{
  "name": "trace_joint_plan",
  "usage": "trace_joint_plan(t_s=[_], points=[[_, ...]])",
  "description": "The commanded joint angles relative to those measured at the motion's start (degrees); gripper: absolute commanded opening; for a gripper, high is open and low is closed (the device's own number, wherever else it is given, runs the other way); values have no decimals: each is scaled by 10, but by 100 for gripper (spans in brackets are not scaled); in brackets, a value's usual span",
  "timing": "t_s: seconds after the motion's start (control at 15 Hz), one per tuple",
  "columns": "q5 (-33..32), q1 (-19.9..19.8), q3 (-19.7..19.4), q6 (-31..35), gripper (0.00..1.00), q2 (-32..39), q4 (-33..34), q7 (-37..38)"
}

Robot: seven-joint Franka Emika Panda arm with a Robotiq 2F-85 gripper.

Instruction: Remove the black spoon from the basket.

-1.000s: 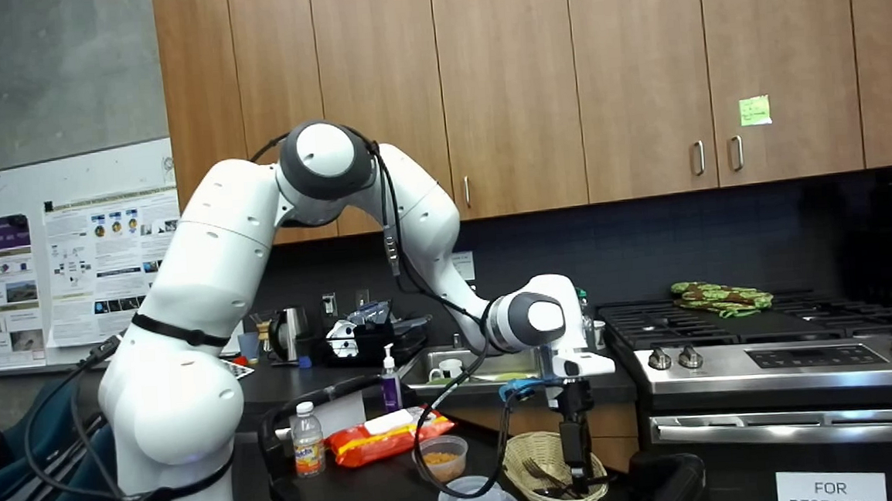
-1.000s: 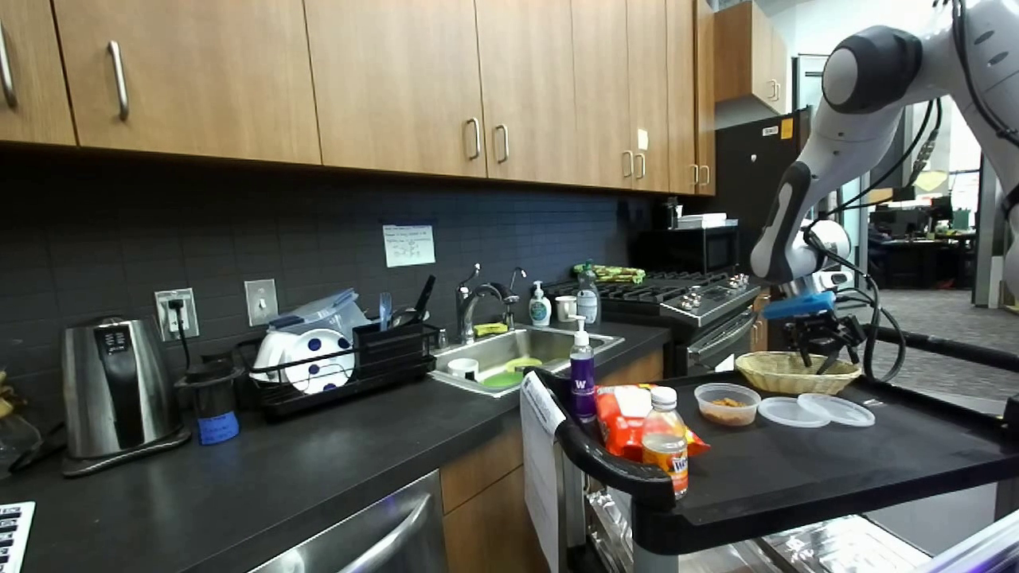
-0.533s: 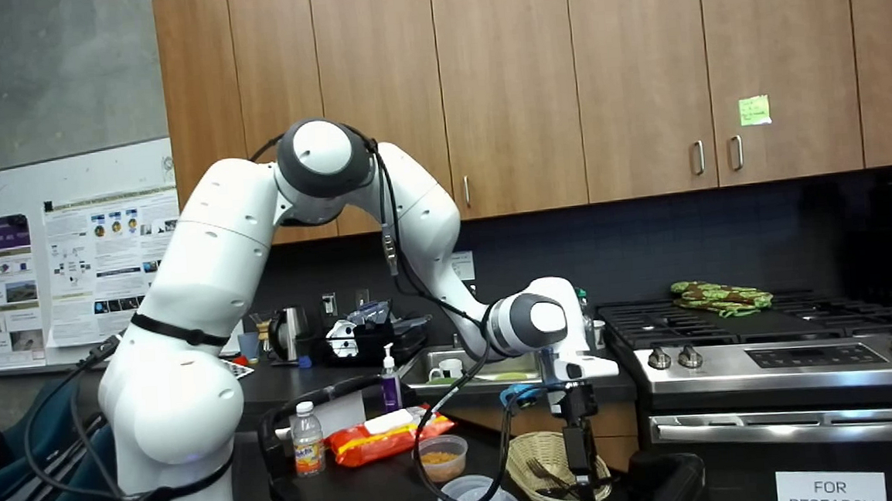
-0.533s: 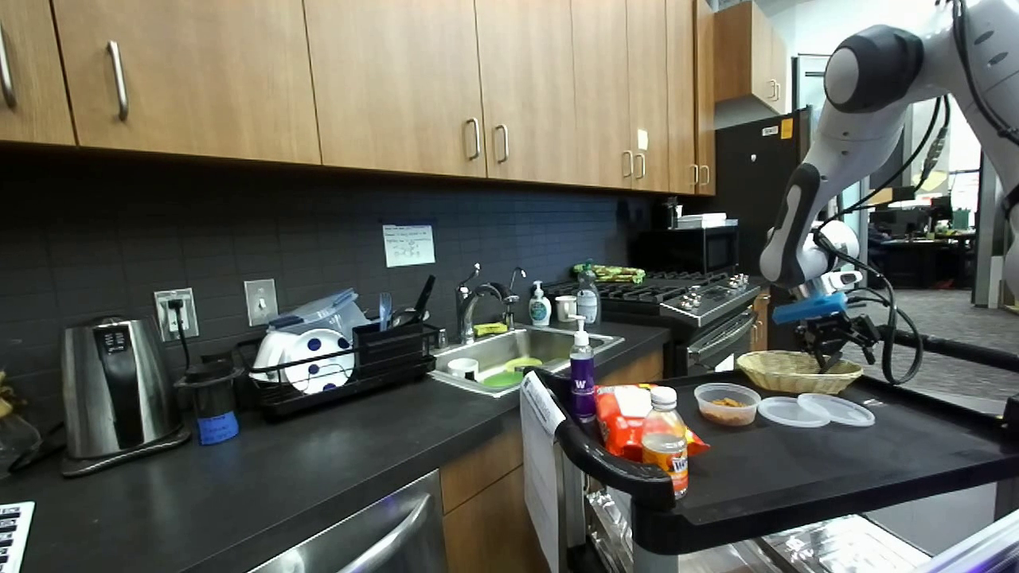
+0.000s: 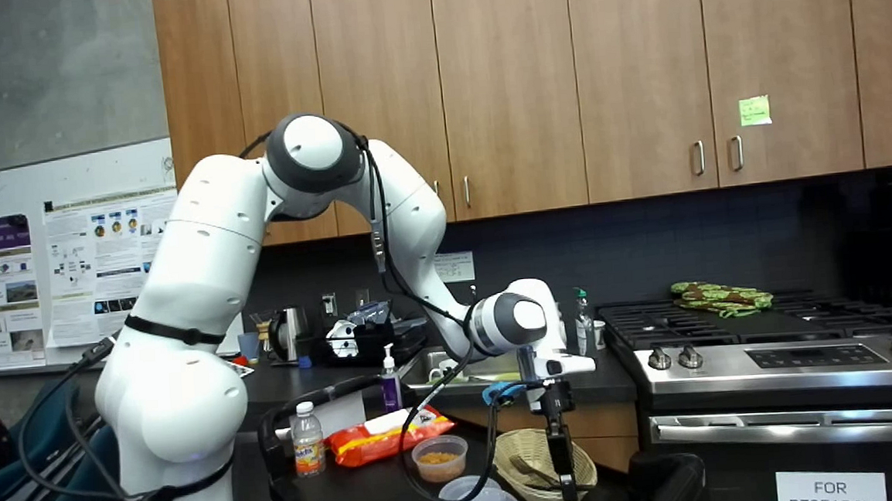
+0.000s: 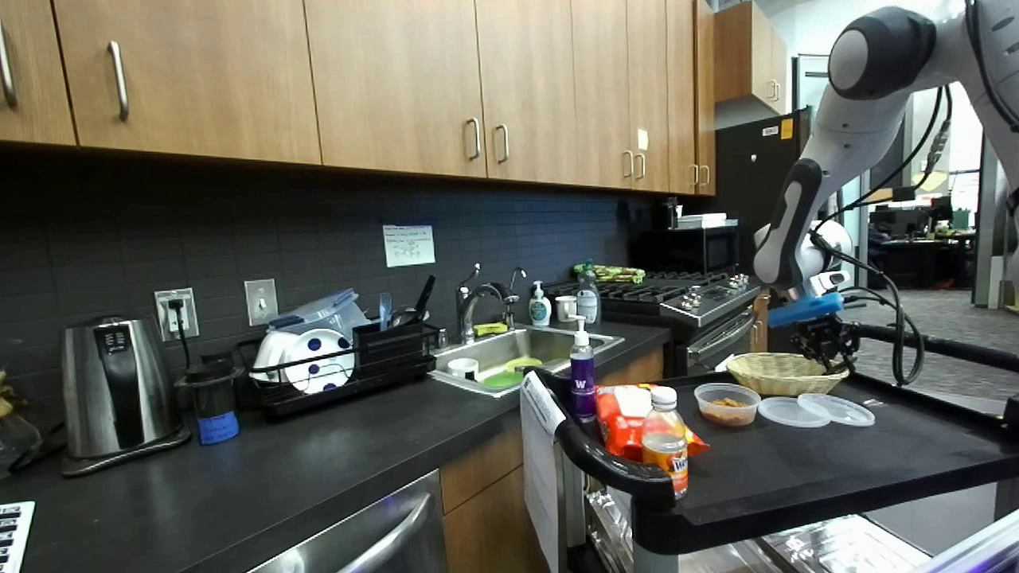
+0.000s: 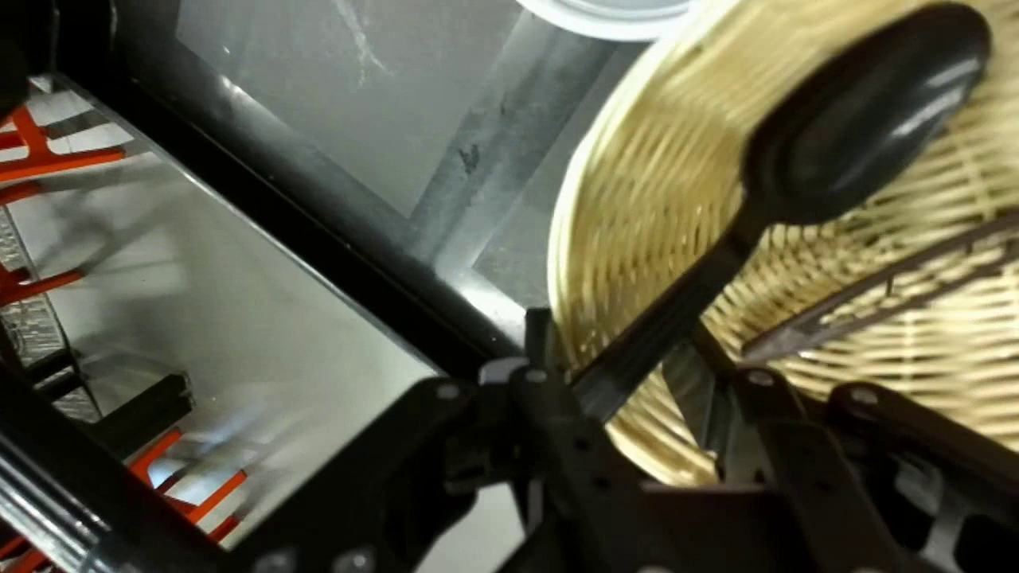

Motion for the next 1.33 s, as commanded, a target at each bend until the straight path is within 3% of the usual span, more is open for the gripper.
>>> trace_joint_plan(t_s=[0.0, 0.13, 0.27, 0.87, 1.27], points=[[-27, 7, 7, -4, 8, -43, -28, 7], [-34, 7, 11, -6, 7, -50, -30, 7], [-42, 5, 13, -6, 0, -57, -33, 7], [-57, -5, 15, -16, 4, -100, -51, 3], [-64, -20, 26, -22, 4, -172, -121, -24]])
